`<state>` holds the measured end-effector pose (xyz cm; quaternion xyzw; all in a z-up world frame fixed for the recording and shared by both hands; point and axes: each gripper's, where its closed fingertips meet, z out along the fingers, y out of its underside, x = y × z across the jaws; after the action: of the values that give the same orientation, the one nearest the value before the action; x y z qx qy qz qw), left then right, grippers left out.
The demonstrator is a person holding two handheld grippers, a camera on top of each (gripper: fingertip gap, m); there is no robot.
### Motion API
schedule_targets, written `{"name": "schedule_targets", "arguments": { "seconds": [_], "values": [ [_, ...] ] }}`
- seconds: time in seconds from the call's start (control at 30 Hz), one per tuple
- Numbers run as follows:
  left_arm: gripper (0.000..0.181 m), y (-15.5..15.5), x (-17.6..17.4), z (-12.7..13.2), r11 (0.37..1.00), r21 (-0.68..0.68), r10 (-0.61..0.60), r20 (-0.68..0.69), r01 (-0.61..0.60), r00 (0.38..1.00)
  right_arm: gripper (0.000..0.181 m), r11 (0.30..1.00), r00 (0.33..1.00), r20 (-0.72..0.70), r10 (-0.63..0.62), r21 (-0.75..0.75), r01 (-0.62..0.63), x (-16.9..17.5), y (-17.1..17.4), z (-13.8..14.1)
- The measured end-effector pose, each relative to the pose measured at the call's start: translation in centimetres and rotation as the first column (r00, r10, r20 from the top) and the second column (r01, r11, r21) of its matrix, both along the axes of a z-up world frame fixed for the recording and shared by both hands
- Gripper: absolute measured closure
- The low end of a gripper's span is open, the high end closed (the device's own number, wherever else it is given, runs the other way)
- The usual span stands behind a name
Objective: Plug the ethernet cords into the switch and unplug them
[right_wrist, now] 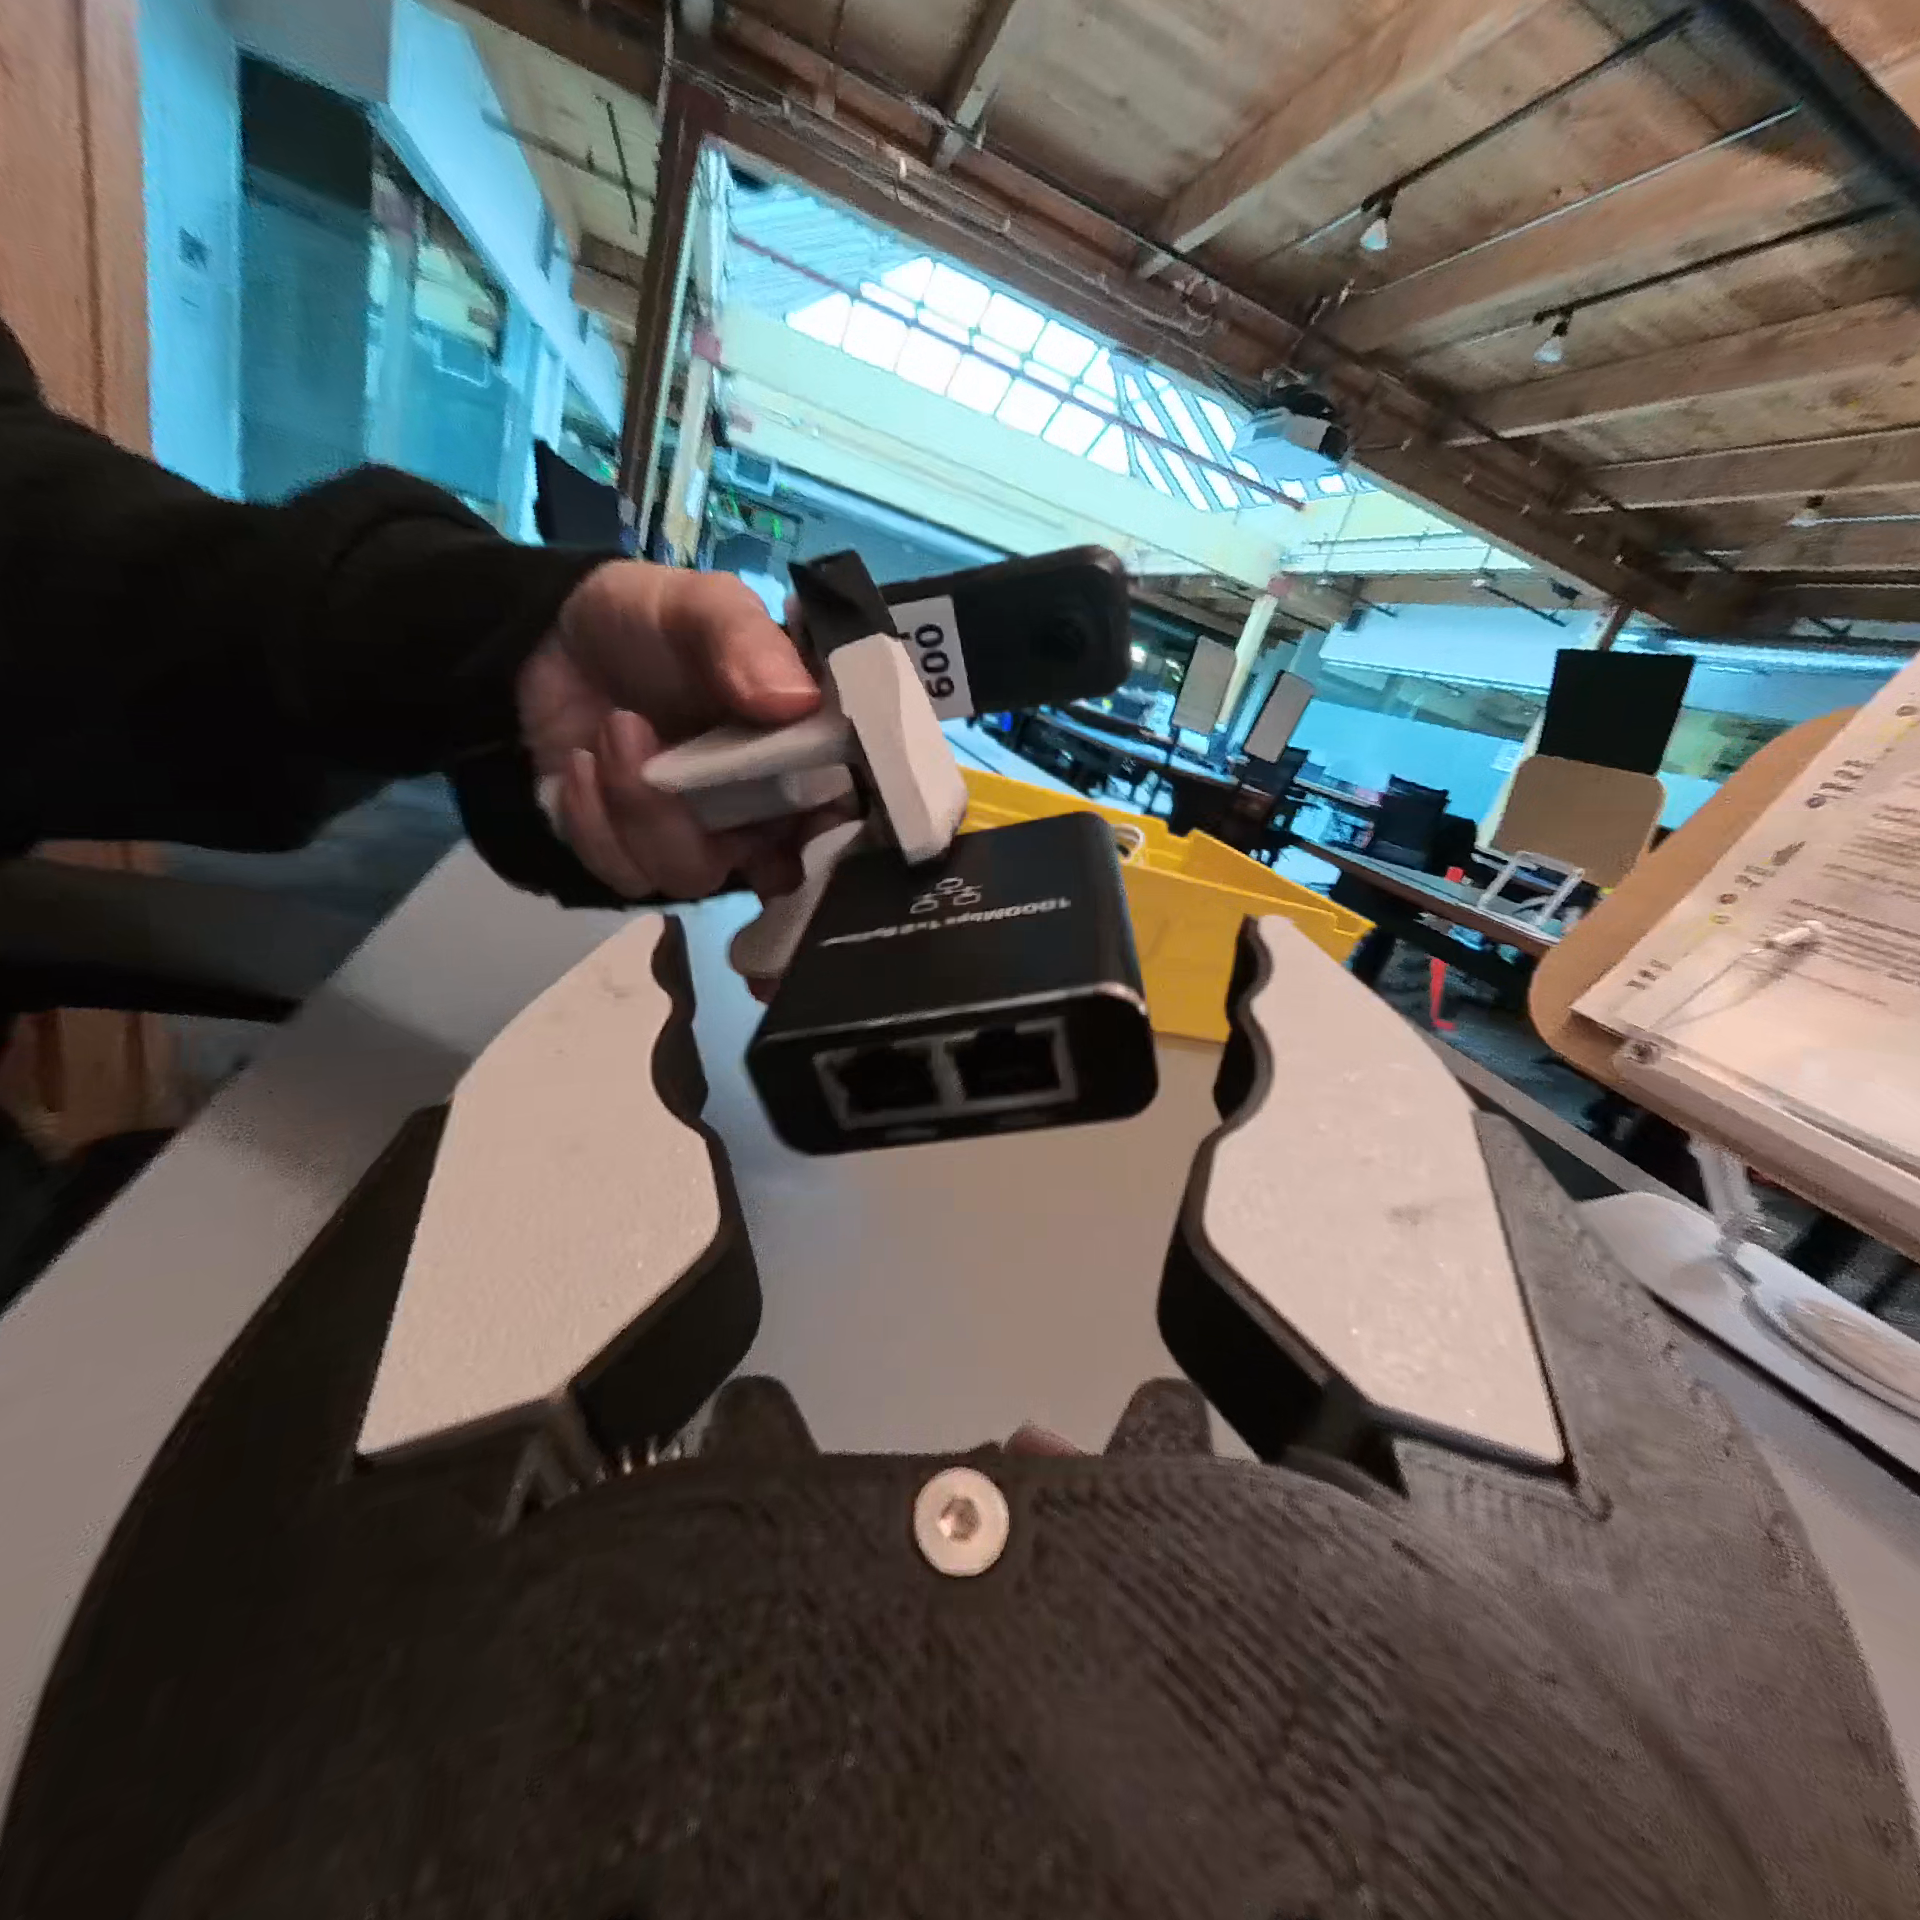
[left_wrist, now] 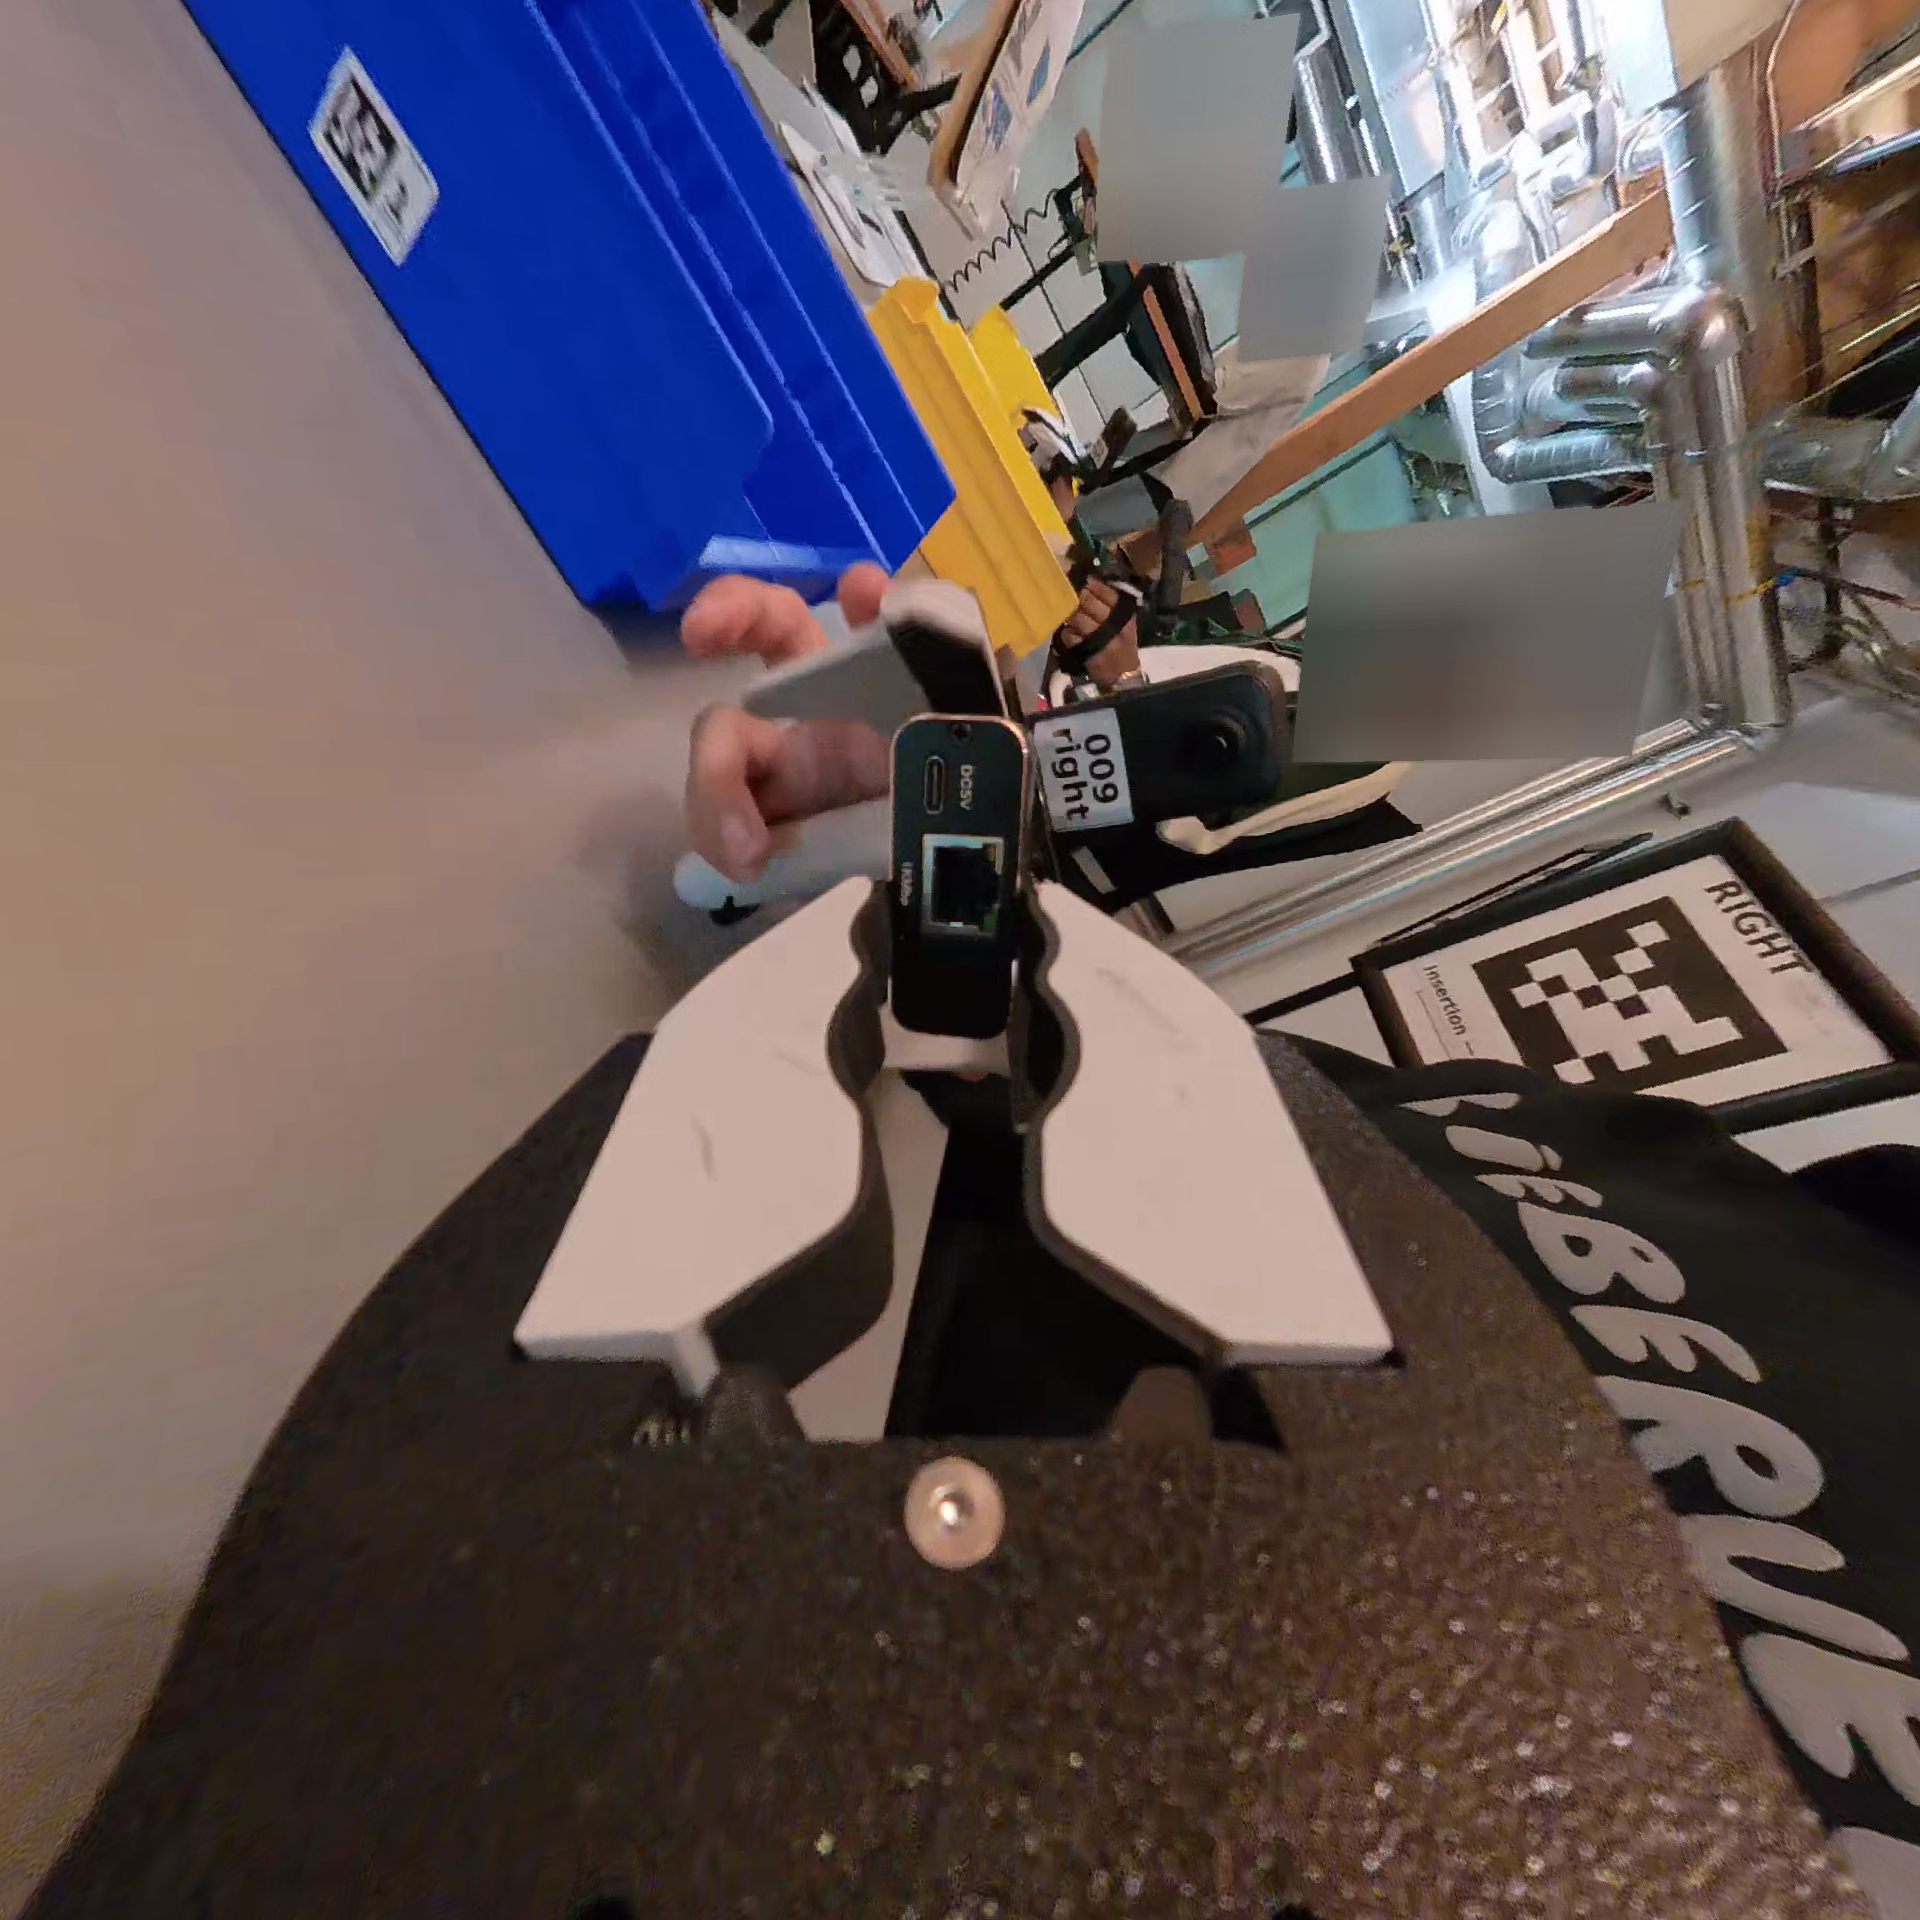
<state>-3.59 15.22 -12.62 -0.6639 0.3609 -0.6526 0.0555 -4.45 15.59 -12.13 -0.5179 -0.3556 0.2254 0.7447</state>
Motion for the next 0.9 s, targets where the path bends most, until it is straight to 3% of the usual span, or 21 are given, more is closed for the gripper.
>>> {"name": "schedule_targets", "arguments": {
  "seconds": [0.13,0.4,0.57,0.63,0.9],
  "values": [
    [0.159,-1.6,0.7,-0.6,0.998,-0.062,-0.028,-0.024,0.026,0.999,0.080,0.999,0.990,0.129,-0.050,0.024,0.047,-0.6,0.4,-1.4],
    [0.158,-1.0,1.2,-0.5,0.995,-0.073,0.068,-0.046,-0.072,0.997,0.099,0.996,0.992,0.092,-0.081,0.048,0.077,0.1,0.5,-0.8],
    [0.159,-0.2,1.2,-0.2,0.983,-0.074,0.165,-0.030,-0.166,0.986,0.096,0.998,0.998,0.007,-0.060,-0.002,0.060,0.3,0.5,-0.2],
    [0.159,-0.2,1.3,-0.3,0.979,-0.073,0.191,-0.027,-0.192,0.981,0.103,0.997,0.998,-0.018,-0.065,-0.032,0.064,0.5,0.7,-0.1],
    [0.159,-0.1,1.4,-0.1,0.959,-0.139,0.246,-0.030,-0.248,0.969,0.106,0.994,0.997,-0.012,-0.080,-0.073,0.079,0.7,1.2,-0.4]
  ]
}}
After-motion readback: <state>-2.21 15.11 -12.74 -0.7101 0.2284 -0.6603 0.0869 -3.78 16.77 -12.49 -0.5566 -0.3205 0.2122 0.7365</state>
